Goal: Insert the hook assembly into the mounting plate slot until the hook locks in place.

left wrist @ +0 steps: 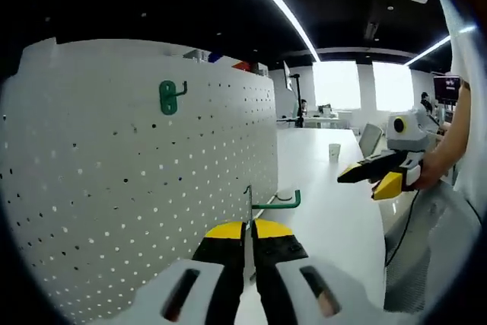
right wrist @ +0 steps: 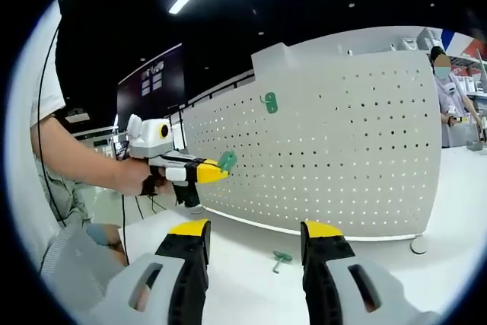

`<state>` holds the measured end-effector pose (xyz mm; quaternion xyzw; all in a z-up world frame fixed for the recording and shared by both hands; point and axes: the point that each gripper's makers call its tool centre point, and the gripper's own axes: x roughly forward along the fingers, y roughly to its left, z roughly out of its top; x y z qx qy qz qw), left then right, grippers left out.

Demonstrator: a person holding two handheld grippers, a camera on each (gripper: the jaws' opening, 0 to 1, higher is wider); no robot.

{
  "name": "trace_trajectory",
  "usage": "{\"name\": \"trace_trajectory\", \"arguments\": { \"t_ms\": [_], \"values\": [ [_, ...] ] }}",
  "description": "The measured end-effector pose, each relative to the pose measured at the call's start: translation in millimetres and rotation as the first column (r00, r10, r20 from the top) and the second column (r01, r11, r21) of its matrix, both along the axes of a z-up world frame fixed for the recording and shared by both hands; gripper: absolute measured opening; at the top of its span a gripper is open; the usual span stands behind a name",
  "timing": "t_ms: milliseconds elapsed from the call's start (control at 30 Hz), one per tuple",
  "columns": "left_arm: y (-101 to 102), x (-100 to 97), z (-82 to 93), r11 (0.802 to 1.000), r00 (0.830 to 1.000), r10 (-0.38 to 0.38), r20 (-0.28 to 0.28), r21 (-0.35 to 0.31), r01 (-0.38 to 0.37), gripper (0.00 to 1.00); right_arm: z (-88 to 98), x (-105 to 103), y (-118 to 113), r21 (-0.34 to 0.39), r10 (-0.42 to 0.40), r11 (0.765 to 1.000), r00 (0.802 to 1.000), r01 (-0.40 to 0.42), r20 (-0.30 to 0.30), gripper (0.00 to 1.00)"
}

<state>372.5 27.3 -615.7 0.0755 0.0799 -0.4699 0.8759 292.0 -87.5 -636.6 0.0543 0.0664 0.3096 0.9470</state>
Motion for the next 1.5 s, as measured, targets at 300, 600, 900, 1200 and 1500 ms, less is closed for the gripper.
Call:
{"name": "trace_trajectory", "arguments": {
  "t_ms": [300, 600, 900, 1200, 1500],
  "values": [
    [-1, -17.0, 19.4, 0.997, 0.999, -0.019, 0.046, -0.076, 0.023, 0.03, 0.0, -3, 1, -0.003, 0.008, 1.0, 1.0, -0.008, 0.001, 0.46],
    [2, -29.4, 34.4, 0.986, 0.999, -0.005, 0.04, -0.167, 0.011, 0.03, 1.2, -6, -2, -0.003, 0.001, 1.0, 1.0, -0.001, 0.004, 0.46],
    [-1, -44.3, 40.7, 0.981, 0.999, 0.021, 0.047, -0.196, -0.011, 0.03, 5.7, -6, -3, 0.004, -0.003, 1.0, 1.0, 0.003, 0.013, 0.45],
    [4, -47.9, 43.7, 0.969, 0.998, 0.063, 0.025, -0.243, -0.055, 0.03, 4.4, -10, -1, -0.006, 0.005, 1.0, 1.0, -0.005, 0.013, 0.45],
    [4, -47.6, 39.1, 0.971, 0.997, 0.076, 0.022, -0.227, -0.069, 0.03, 11.9, -9, 0, -0.013, 0.005, 1.0, 0.999, -0.005, 0.035, 0.46]
  ]
}}
